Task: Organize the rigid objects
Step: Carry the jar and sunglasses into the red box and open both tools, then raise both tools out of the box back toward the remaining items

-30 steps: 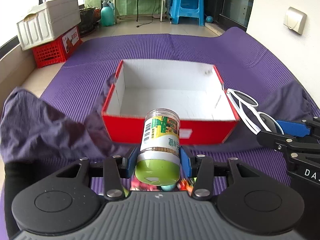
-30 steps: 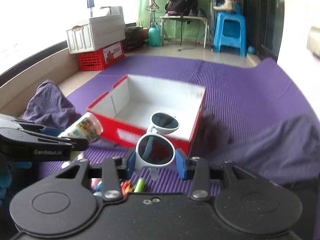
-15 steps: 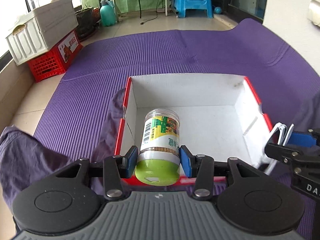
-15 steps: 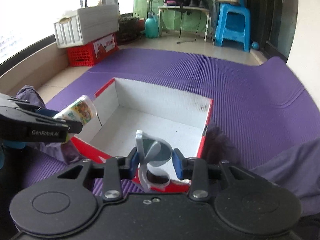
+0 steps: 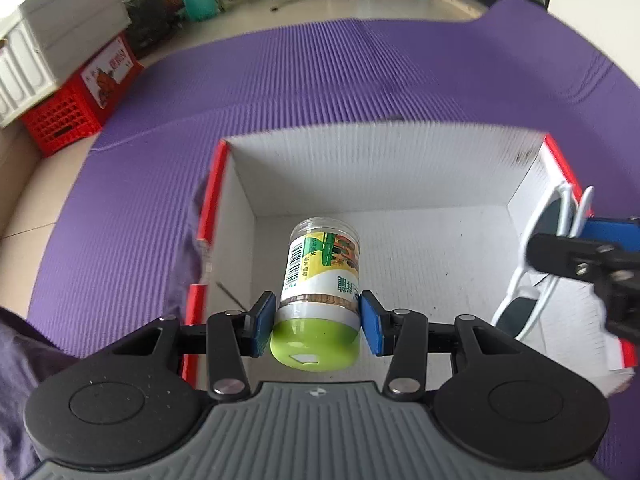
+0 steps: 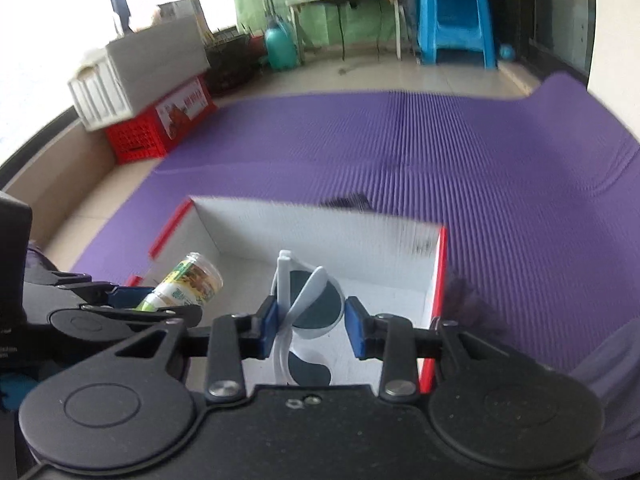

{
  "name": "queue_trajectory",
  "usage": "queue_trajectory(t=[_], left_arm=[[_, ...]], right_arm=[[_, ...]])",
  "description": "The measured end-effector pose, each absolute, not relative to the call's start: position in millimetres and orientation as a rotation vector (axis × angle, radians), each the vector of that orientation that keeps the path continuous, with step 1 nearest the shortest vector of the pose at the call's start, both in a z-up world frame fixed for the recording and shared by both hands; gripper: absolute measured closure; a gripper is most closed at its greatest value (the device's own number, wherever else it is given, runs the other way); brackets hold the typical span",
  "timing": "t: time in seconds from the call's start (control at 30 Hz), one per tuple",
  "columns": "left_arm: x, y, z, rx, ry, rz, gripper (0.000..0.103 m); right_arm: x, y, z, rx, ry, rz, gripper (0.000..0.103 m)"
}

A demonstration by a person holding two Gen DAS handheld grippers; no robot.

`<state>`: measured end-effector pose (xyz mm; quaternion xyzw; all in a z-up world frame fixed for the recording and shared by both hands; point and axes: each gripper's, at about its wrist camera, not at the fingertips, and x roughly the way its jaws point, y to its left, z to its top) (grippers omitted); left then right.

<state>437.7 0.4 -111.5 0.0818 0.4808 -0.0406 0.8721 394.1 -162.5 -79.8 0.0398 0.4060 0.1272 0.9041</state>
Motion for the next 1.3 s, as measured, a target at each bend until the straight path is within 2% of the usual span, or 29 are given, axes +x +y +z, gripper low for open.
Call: queue_trajectory(t=[0.37, 0.5, 0.7, 0.77, 0.87, 0.93, 1.07, 1.3], left_arm=[[459, -13, -154, 0.199, 1.142, -0.112, 0.059], [460, -16, -163, 0.217, 1.185, -0.111, 0.058], [460, -13, -161, 0.21, 1.196, -0.096, 0.057], [459, -10, -155, 0.196, 1.184, -0.088, 0.054], [453, -6, -145, 0.175, 1.158, -0.078, 0.037], [448, -3, -137, 0.151, 1.149, -0.079, 0.037], [431, 1, -116, 0.121, 1.125, -0.079, 0.037], [399, 3, -72, 0.105, 1.062, -0.084, 0.037]], right_arm=[[416, -146, -129, 0.046, 0.993, 0.202, 0.068], [418, -144, -136, 0.036, 1.024, 0.199, 0.068], [413, -145, -136, 0.029, 1.026, 0.207, 0.063], [416, -145, -132, 0.047, 1.02, 0.217, 0.06], [412, -147, -124, 0.052, 1.0, 0.227, 0.054], [408, -152, -117, 0.064, 0.986, 0.224, 0.044], [393, -158, -98, 0.075, 0.955, 0.241, 0.042], [353, -165, -62, 0.098, 0.893, 0.275, 0.029]])
